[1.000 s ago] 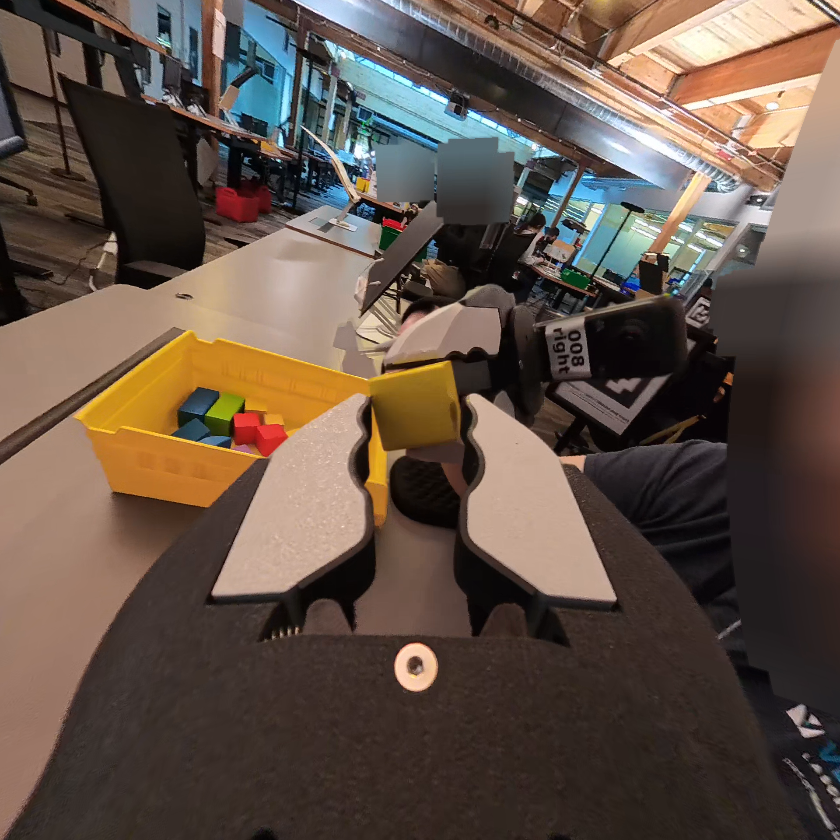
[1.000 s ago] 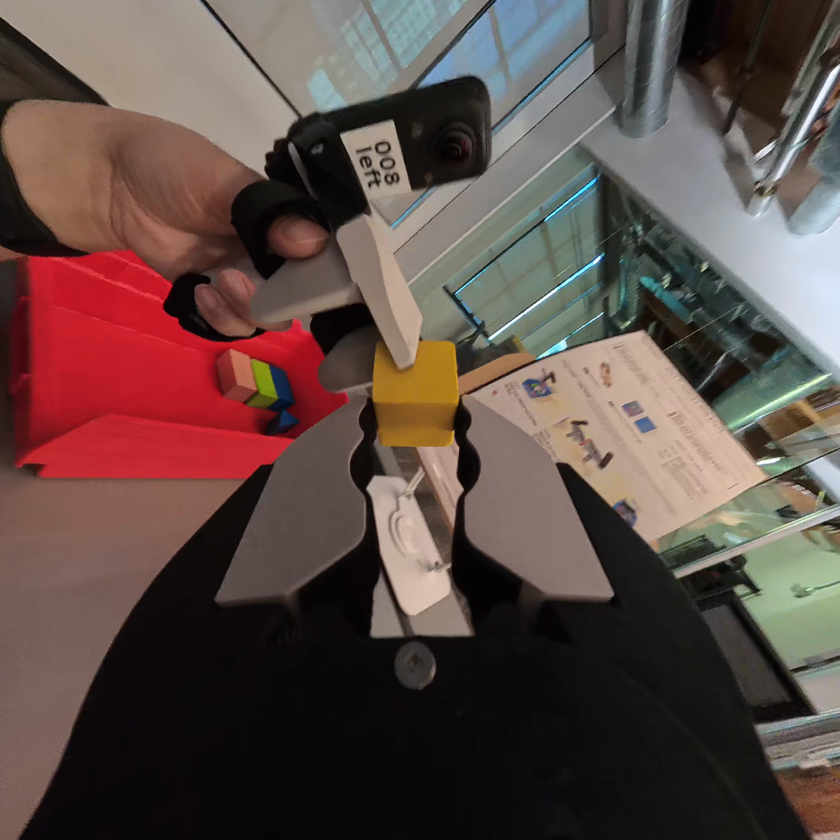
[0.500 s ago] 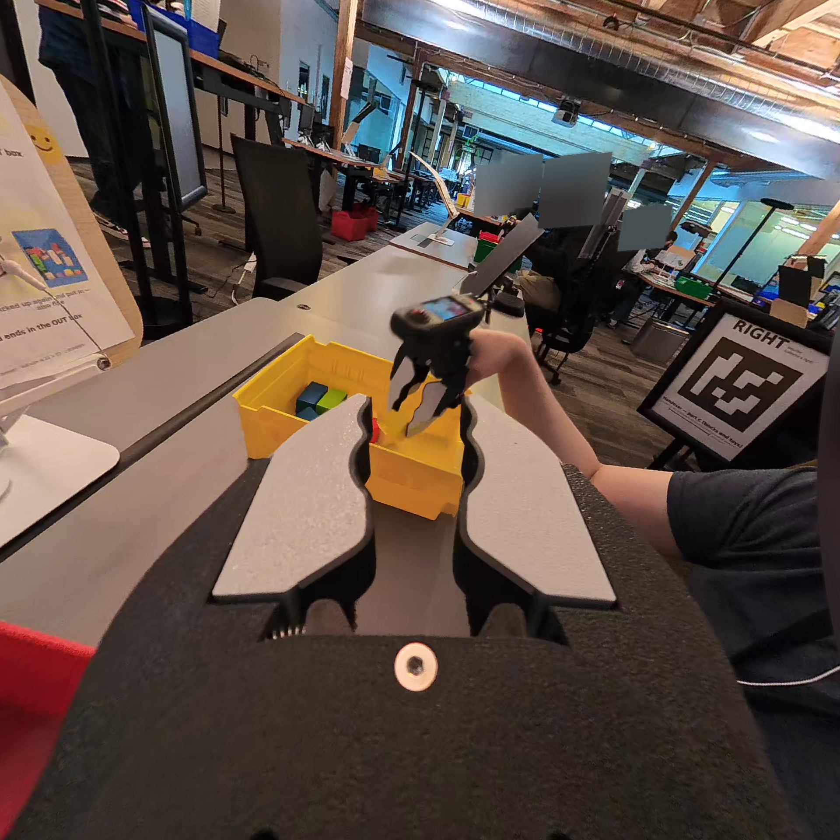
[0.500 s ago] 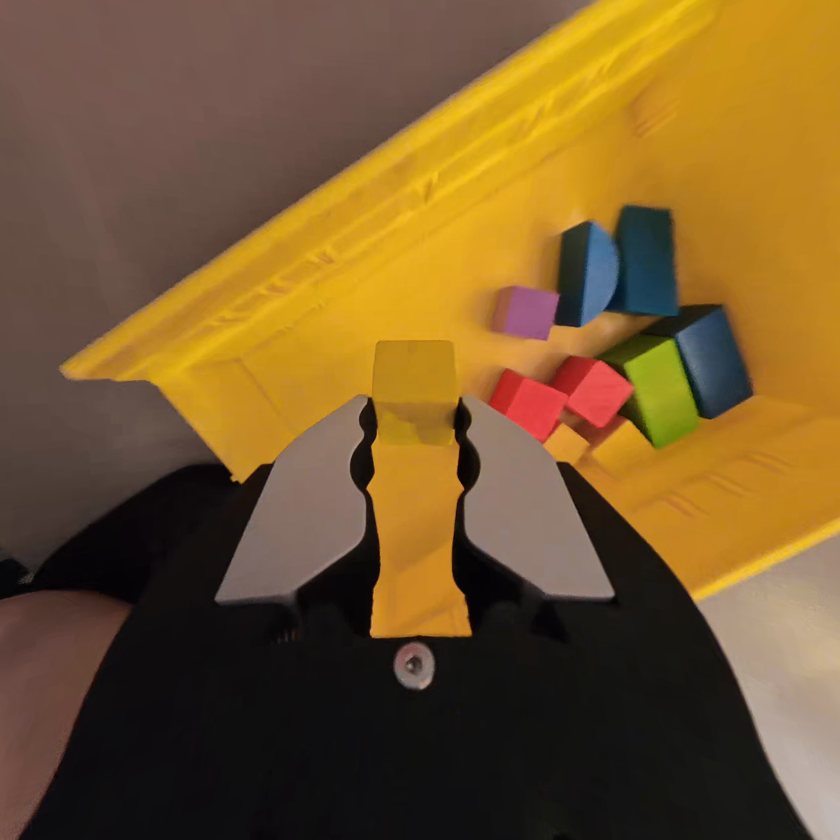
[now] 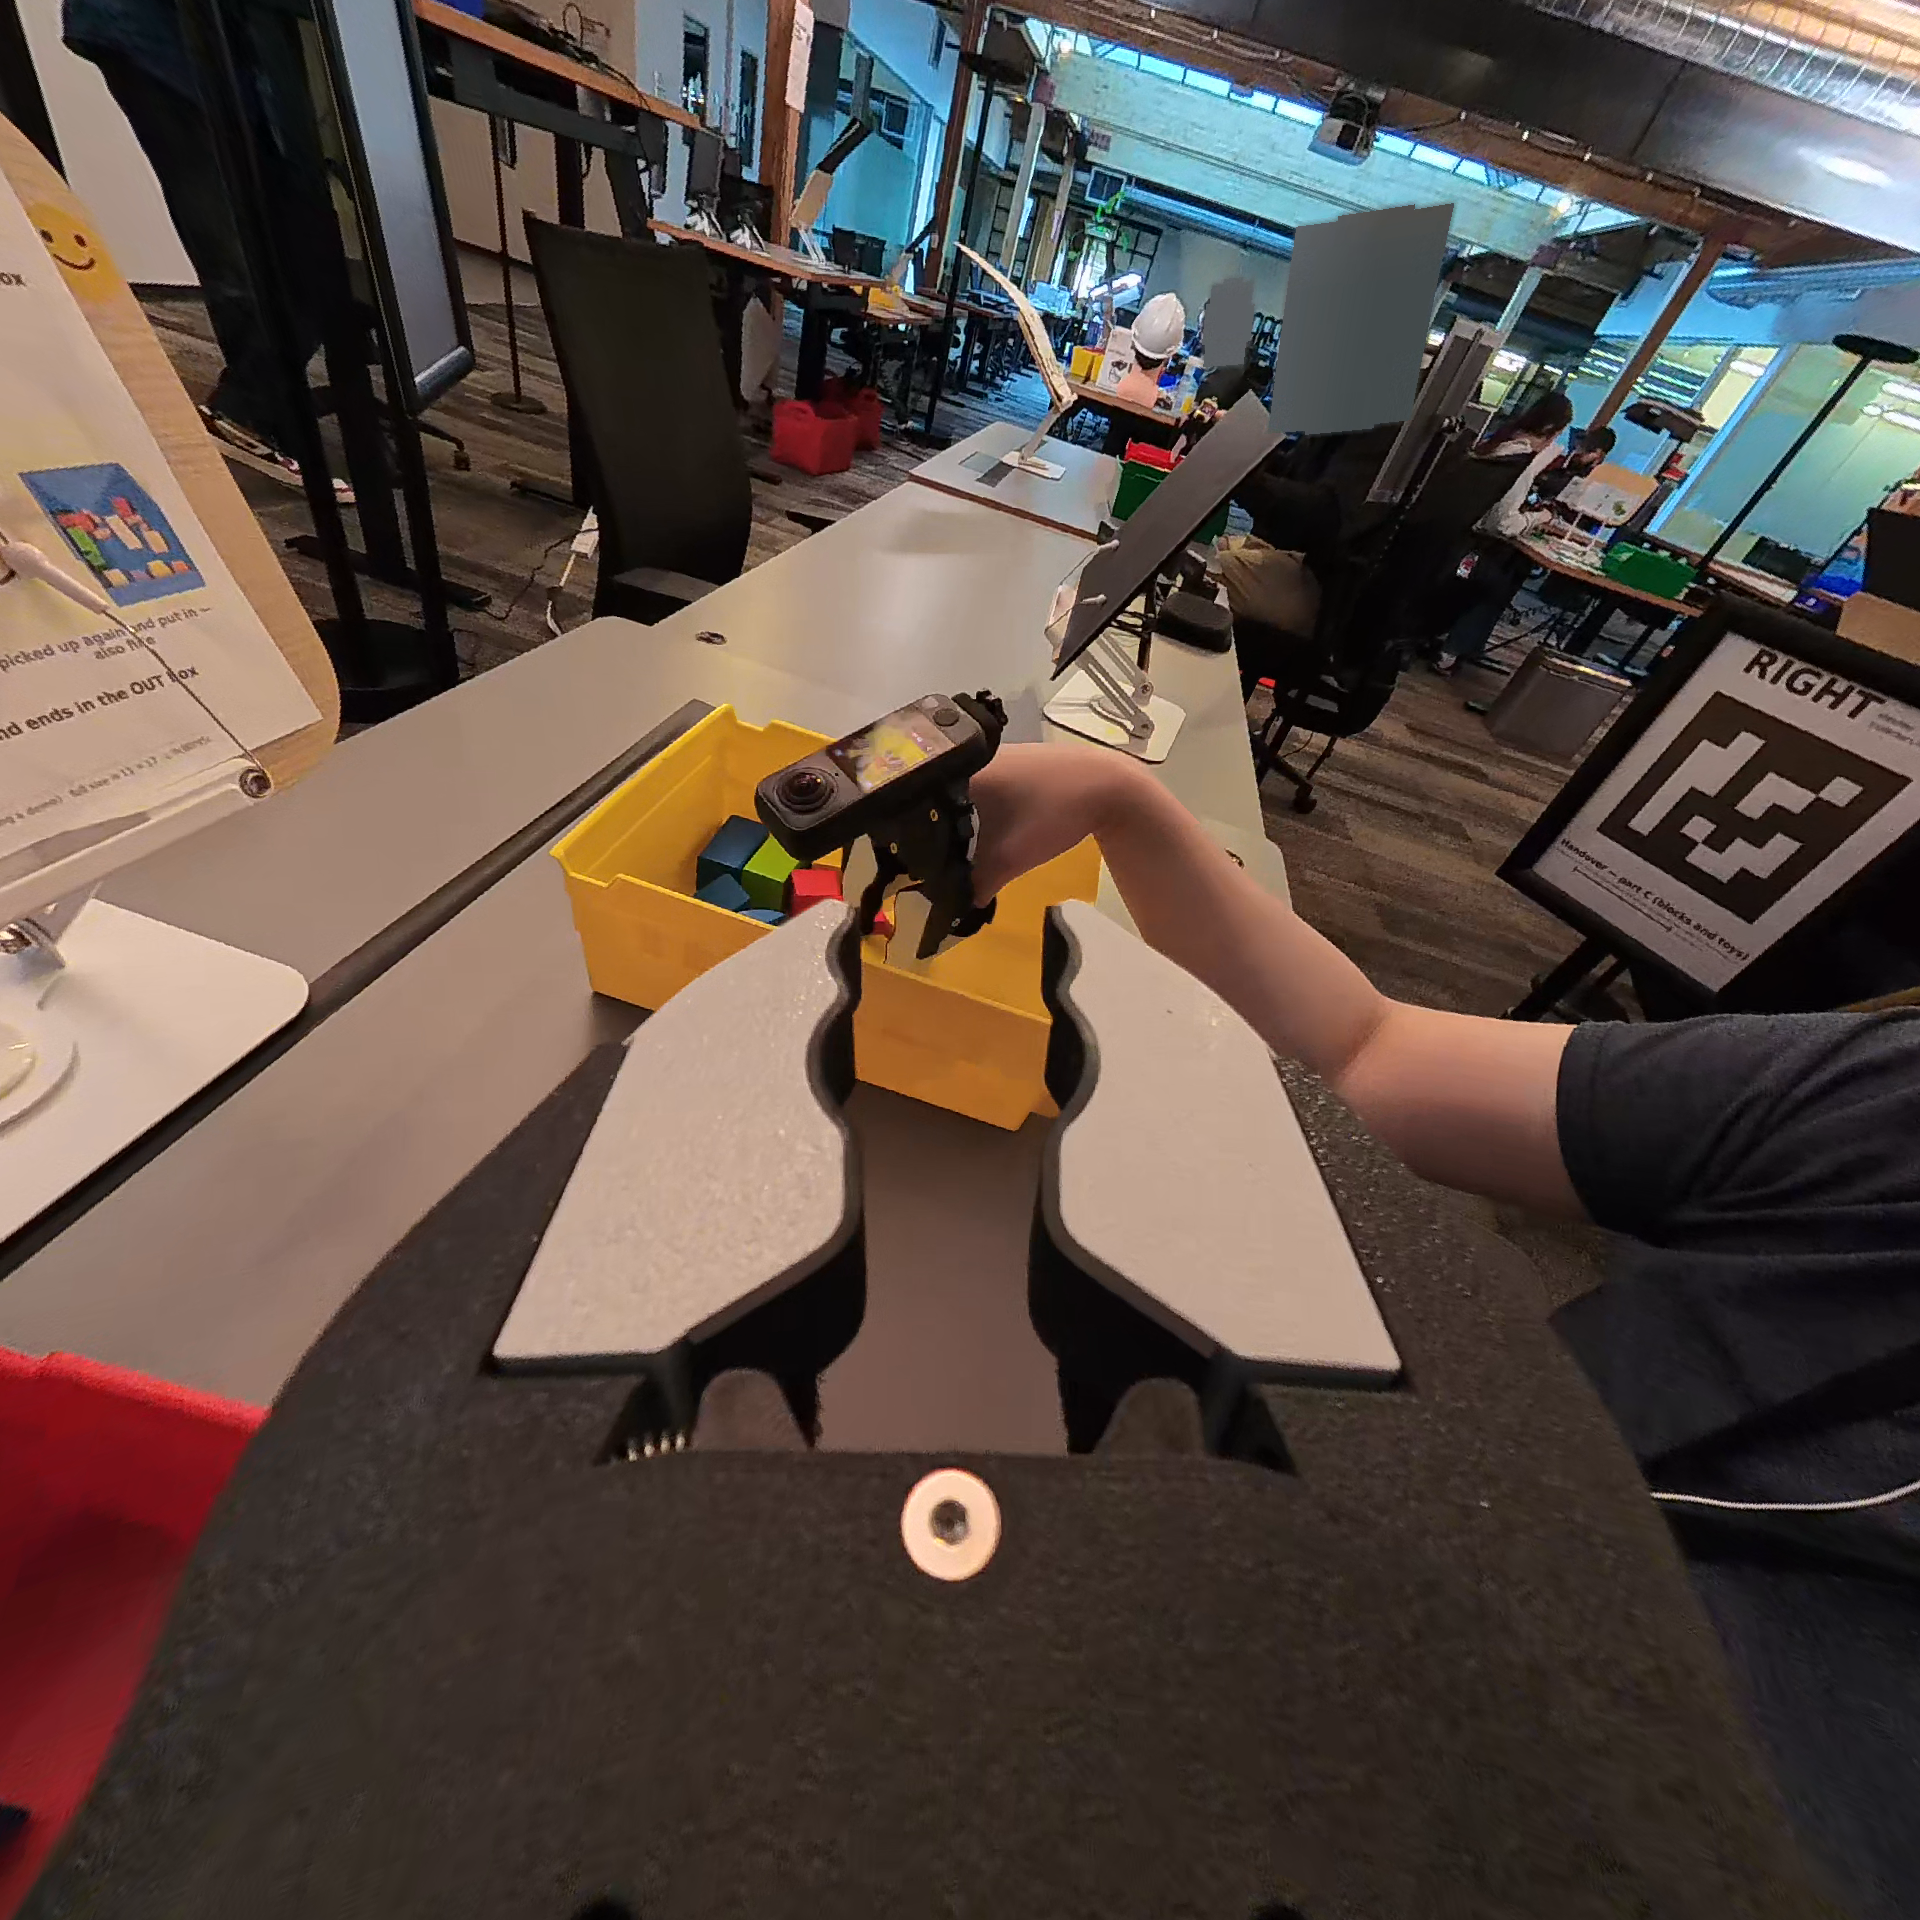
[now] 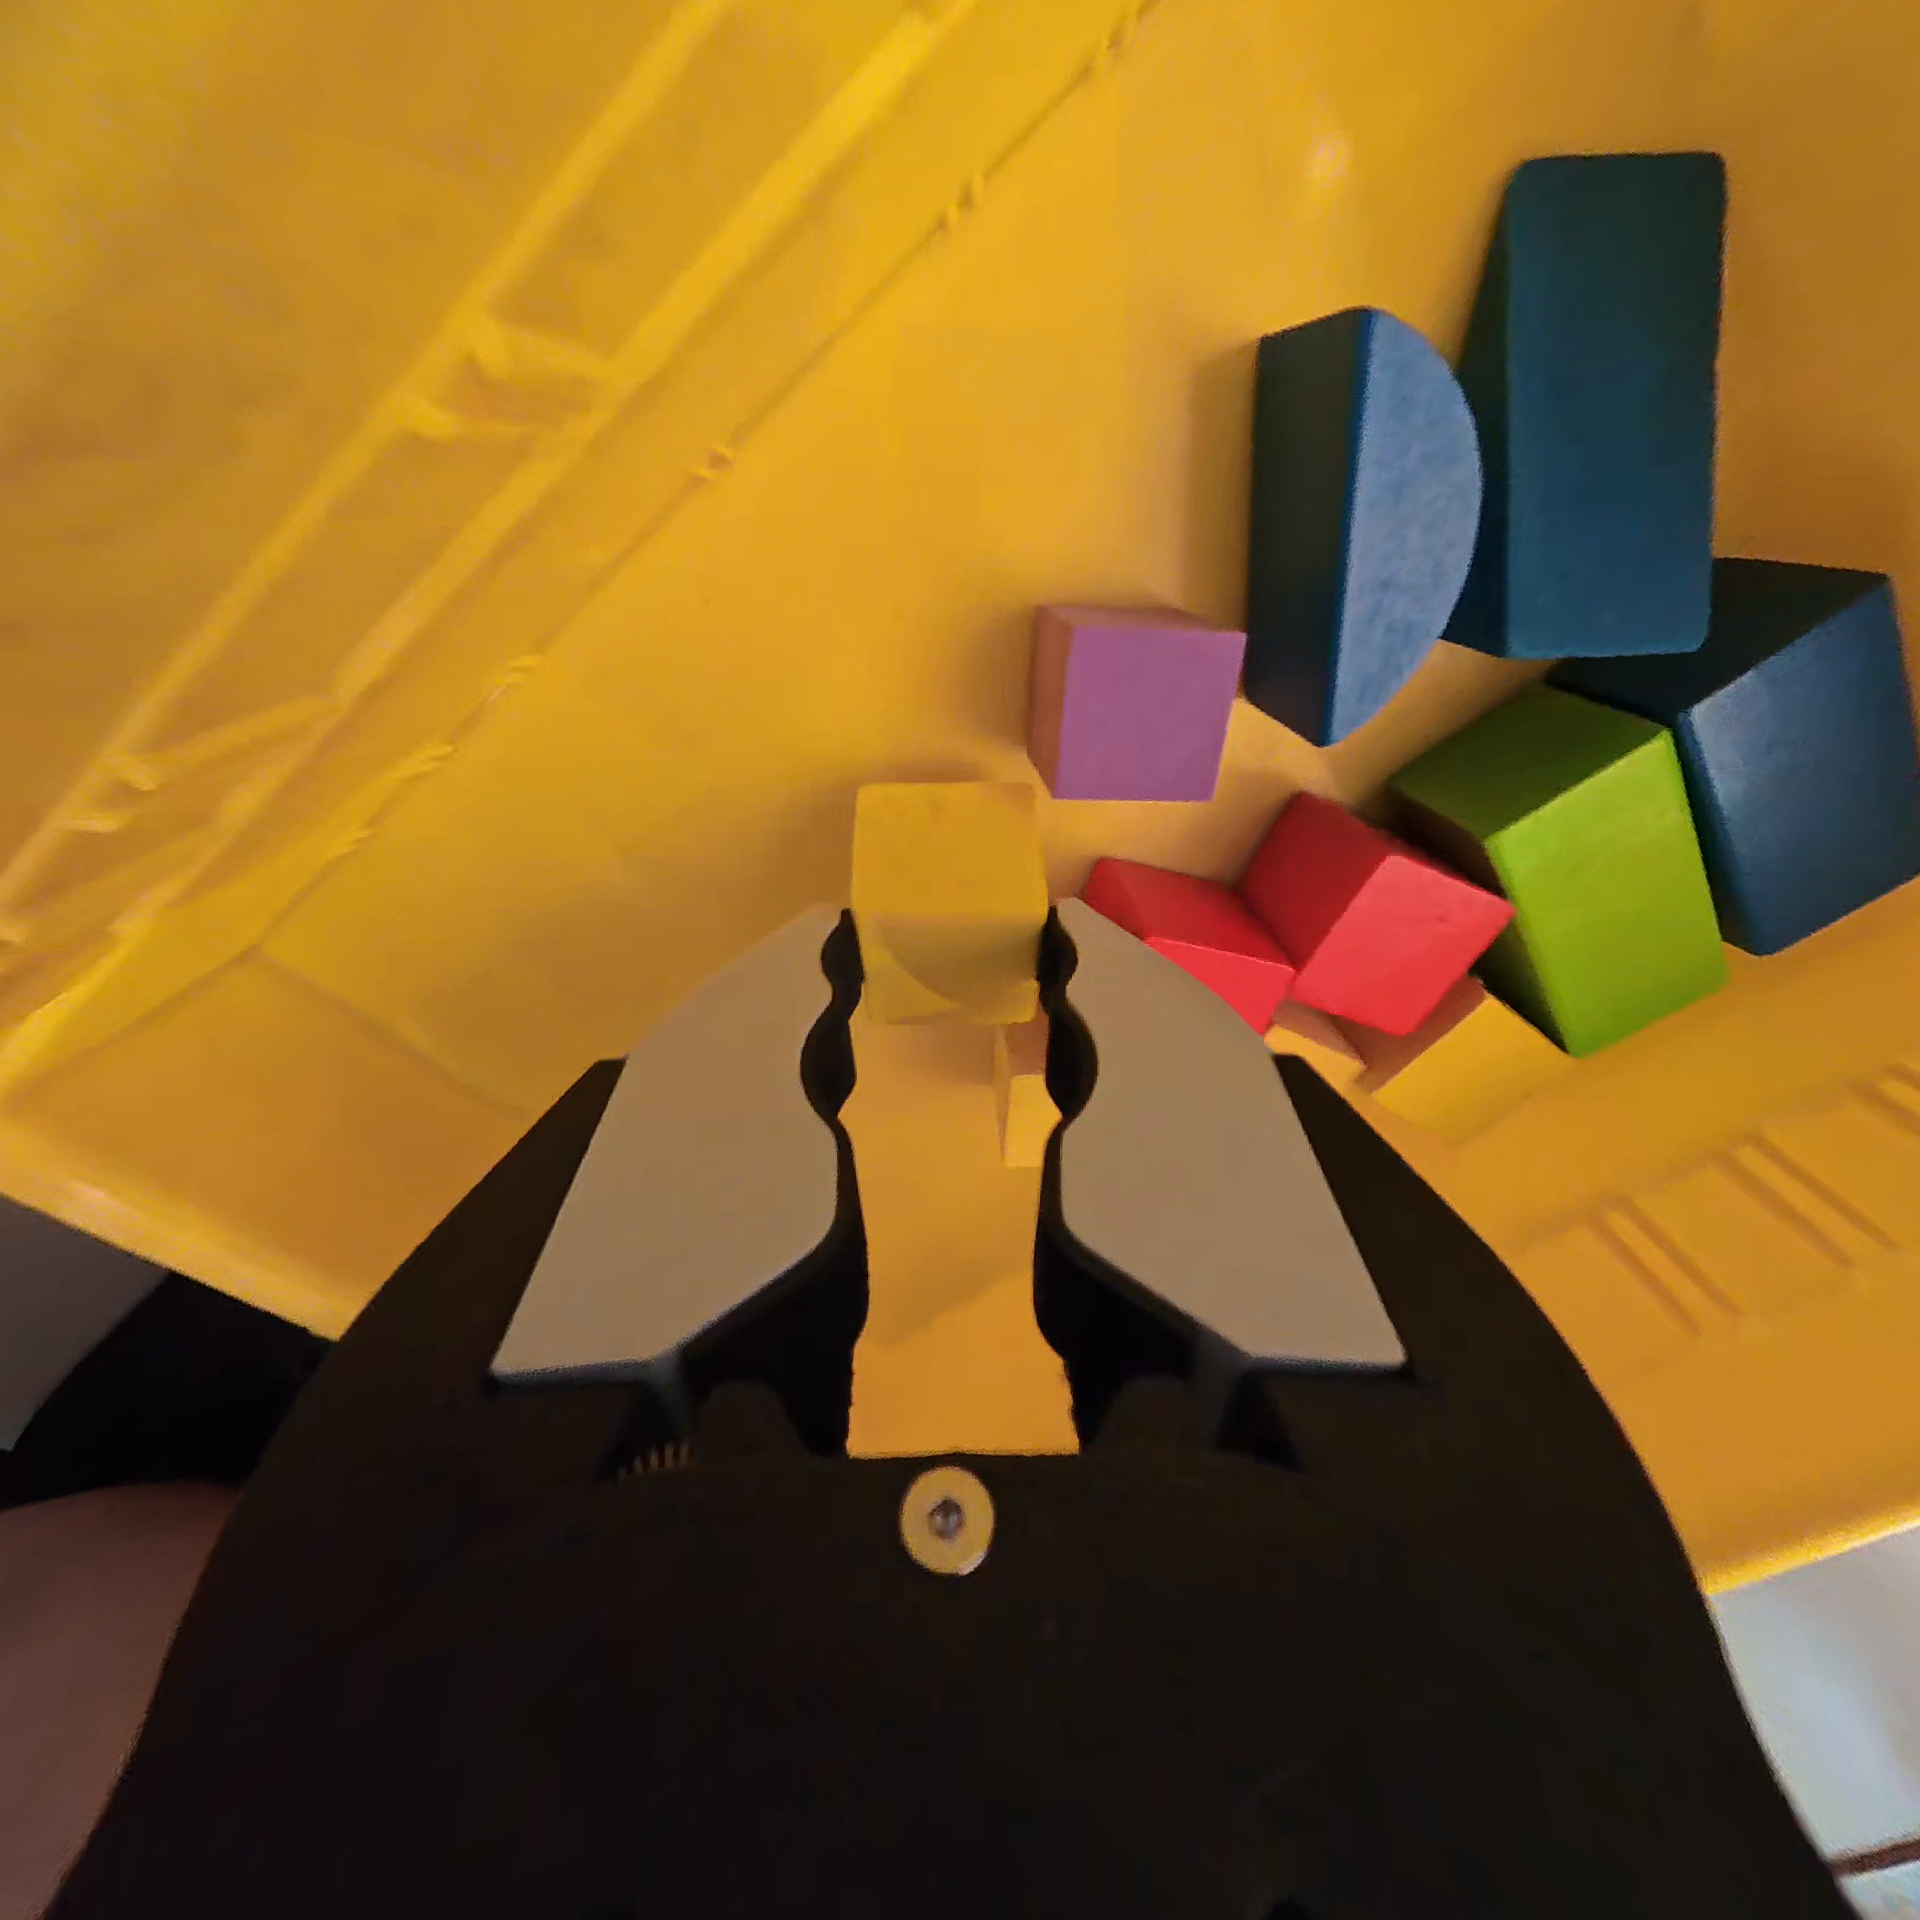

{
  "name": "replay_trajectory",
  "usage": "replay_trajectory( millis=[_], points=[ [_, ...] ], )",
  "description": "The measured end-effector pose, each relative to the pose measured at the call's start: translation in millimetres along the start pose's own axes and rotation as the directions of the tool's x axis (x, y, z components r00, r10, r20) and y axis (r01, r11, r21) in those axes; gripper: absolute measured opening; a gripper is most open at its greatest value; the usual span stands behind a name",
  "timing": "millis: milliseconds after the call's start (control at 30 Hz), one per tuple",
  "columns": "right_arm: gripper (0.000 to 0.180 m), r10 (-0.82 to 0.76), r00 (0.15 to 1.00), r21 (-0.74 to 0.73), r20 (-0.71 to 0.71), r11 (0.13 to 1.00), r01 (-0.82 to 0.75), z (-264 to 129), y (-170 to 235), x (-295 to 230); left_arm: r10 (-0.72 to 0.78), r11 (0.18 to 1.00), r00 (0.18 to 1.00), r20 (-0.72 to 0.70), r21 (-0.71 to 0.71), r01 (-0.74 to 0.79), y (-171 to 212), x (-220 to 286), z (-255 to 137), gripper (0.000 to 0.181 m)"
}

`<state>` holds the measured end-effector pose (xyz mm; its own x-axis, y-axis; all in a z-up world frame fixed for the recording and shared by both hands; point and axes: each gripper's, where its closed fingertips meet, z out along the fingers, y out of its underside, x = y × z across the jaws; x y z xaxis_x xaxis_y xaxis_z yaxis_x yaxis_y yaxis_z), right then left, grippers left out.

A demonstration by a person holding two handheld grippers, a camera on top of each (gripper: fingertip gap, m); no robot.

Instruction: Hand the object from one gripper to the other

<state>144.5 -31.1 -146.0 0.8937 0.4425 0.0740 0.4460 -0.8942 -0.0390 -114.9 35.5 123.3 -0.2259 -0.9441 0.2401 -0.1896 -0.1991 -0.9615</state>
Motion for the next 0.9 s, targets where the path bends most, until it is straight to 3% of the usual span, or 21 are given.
replay_trajectory(
  millis=[267, 400, 667, 900],
  points=[
    [0.035, 0.033, 0.999, 0.019, -0.016, 0.999, -0.033, 5, -6, 8, 0.008, 1.0, 0.999, 0.042, -0.016, -0.007, 0, -6, -13, 0.033],
    [0.037, 0.041, 0.999, 0.075, 0.024, 0.996, -0.043, 0, -10, 5, 0.014, 0.999, 0.977, 0.211, -0.041, -0.005, 4, -37, -35, 0.033],
    [0.043, 0.032, 0.999, 0.268, -0.032, 0.963, -0.023, -52, -15, 7, 0.004, 0.968, 0.789, 0.614, -0.199, 0.15, 50, -127, -97, 0.035],
    [0.043, 0.059, 0.994, 0.331, -0.088, 0.943, -0.027, -77, -4, 11, -0.074, 0.901, 0.688, 0.722, -0.247, 0.357, 118, -202, -83, 0.035]
  ],
)
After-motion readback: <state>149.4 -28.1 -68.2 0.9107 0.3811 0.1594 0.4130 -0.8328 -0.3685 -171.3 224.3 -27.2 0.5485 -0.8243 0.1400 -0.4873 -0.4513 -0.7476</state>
